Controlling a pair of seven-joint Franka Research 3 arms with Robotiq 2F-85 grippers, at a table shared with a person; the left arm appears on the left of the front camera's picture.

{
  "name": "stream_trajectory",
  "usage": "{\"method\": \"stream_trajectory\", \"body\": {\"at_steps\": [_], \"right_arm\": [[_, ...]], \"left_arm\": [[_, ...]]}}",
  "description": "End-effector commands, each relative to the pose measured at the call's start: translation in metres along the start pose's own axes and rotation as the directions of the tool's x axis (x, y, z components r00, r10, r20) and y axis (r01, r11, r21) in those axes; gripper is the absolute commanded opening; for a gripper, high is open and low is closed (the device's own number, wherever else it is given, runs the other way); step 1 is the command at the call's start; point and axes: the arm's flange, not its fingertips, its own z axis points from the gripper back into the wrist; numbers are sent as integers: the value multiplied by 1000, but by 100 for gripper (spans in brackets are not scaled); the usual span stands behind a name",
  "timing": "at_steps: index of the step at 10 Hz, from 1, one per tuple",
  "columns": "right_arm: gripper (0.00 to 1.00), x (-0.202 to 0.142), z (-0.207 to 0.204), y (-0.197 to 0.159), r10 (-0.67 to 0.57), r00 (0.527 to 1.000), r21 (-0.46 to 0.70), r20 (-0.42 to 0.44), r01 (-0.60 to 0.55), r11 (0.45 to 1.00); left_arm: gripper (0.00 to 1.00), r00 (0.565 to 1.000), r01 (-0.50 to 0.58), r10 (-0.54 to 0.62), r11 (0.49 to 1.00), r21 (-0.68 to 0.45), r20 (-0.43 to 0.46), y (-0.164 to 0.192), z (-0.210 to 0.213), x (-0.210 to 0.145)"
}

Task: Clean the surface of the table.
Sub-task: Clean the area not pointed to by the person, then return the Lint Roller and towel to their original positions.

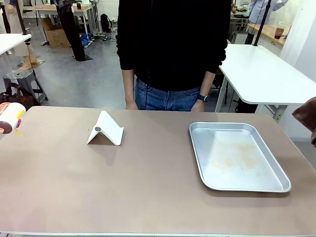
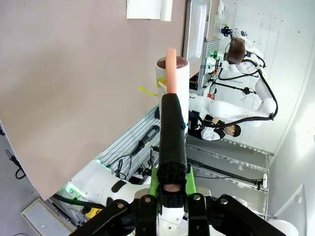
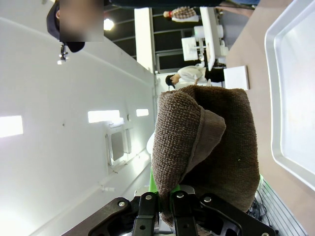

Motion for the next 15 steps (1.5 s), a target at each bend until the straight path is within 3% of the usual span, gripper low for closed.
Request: {"method": "stream_trajectory", "body": {"at_steps": [1,15], "right_arm": [[0,-1,0,4,4,1000,13,-7,-4,1000],[0,-1,0,4,4,1000,13,-7,-4,1000]], "left_arm": [[3,1000,2,-2,1000,-3,-4,-4,1,-3],[3,1000,2,-2,1000,-3,-4,-4,1,-3]]}}
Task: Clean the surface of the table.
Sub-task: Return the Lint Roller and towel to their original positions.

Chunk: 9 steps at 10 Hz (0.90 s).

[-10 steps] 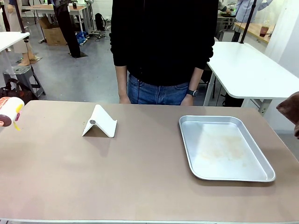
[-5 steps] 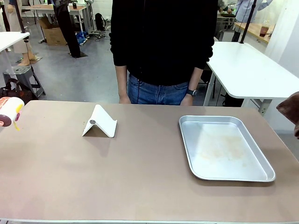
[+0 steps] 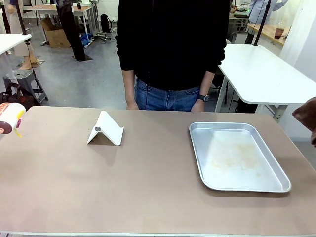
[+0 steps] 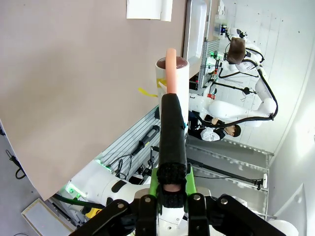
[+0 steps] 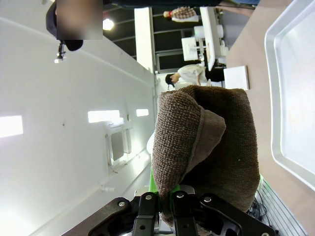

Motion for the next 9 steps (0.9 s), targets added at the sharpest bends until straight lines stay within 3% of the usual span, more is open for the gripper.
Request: {"method": "stream_trajectory", "body": {"at_steps": [1,2,3,5,9], "right_arm": [[0,-1,0,4,4,1000,13,-7,-4,1000],[0,-1,0,4,4,1000,13,-7,-4,1000],[8,0,0,0,0,1000,0,0,0,1000],[8,-5,-36,7,33,999,-32,-18,-34,999],[8,-16,-125,11,83,977,-80,-197,-100,992]], "left_arm": [[3,1000,2,-2,1000,-4,-4,-4,1,-3],[3,1000,2,-2,1000,-4,-4,-4,1,-3],[22,1000,0,0,1000,0,0,0,0,0],[22,999,-4,5,1000,19,-47,-17,-8,5],[22,989,85,-76,994,65,-126,-64,-26,14]]}}
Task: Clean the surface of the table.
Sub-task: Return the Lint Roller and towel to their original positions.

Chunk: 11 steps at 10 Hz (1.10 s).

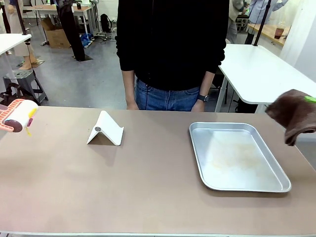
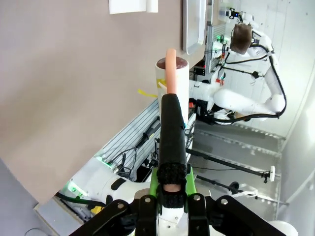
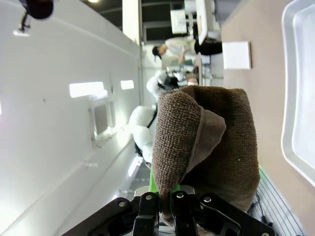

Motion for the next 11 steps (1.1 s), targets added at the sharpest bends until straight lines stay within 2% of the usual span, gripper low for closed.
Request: {"method": "stream_trajectory", "body": {"at_steps": [1,3,6,9,11], "right_arm": [[8,-8,-47,11,64,996,-27,-68,-66,997],[8,-16,-99,22,105,990,-60,-95,-111,992],[8,-27,-175,15,107,989,-102,-98,-117,988],[8,-22,-228,-3,102,992,-141,-71,-111,984],[8,-13,-254,-17,106,991,-154,-87,-118,981]], "left_arm": [[22,999,16,-15,1000,27,-53,-24,0,-5],[22,998,23,-20,998,52,-64,-41,-18,11],[22,999,-24,24,1000,-12,34,-69,-44,37],[22,995,-37,43,997,-70,94,-86,-59,55],[22,989,-62,70,996,-64,130,-92,-76,73]]}}
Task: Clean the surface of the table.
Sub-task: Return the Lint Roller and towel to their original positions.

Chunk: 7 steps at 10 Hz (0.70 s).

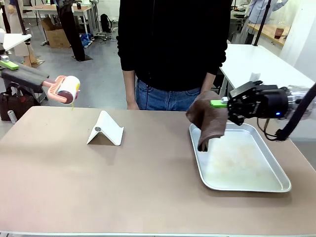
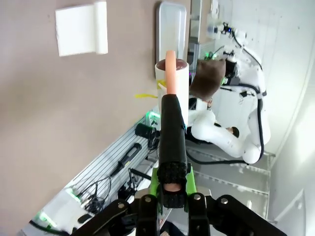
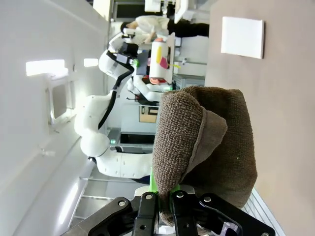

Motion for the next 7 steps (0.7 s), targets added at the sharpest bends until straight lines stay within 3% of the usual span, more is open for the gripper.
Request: {"method": "stream_trajectory", "body": {"at_steps": [1,7], "right_arm": [[8,9,-23,-8,-3,1000,9,0,3,1000],[8,6,-45,-51,-56,996,23,-76,58,998]], "left_arm": [[22,999,-19,20,1000,-6,41,-11,-28,7],[22,1000,22,-20,995,100,-15,-14,-99,59]]}}
